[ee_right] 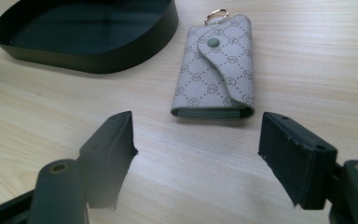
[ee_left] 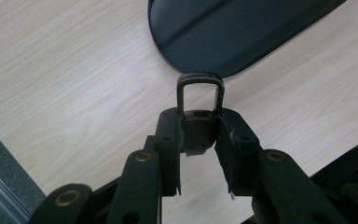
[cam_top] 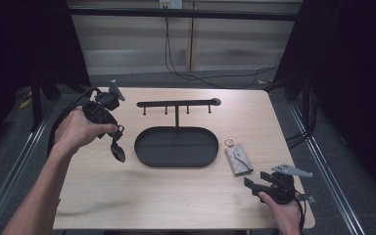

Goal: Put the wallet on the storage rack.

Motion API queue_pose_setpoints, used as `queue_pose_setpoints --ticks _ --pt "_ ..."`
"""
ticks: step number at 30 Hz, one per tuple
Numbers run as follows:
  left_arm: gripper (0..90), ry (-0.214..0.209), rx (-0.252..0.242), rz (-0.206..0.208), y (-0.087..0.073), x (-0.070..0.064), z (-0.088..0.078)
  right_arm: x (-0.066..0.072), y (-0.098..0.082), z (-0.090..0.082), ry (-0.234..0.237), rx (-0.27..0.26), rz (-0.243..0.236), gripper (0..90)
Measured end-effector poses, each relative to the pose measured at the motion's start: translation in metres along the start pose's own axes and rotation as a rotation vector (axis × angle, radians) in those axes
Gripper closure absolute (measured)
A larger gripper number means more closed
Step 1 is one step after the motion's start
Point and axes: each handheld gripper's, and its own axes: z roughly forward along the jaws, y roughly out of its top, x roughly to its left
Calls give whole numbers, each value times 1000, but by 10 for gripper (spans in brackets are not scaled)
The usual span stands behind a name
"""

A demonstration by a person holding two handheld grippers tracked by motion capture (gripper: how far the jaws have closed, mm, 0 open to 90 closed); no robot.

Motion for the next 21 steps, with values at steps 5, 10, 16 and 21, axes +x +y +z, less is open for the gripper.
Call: queue_pose_setpoints --ticks 5,10,16,21 --pt "709 12 10 1 8 -1 2 0 0 0 1 1 0 265" --pt "709 16 25 9 16 -4 3 0 0 0 3 -1 2 265" --pt "709 10 24 14 29 -13 3 0 0 0 5 -1 3 264" --pt "709 15 30 14 41 -15 3 -1 0 0 9 -2 4 264"
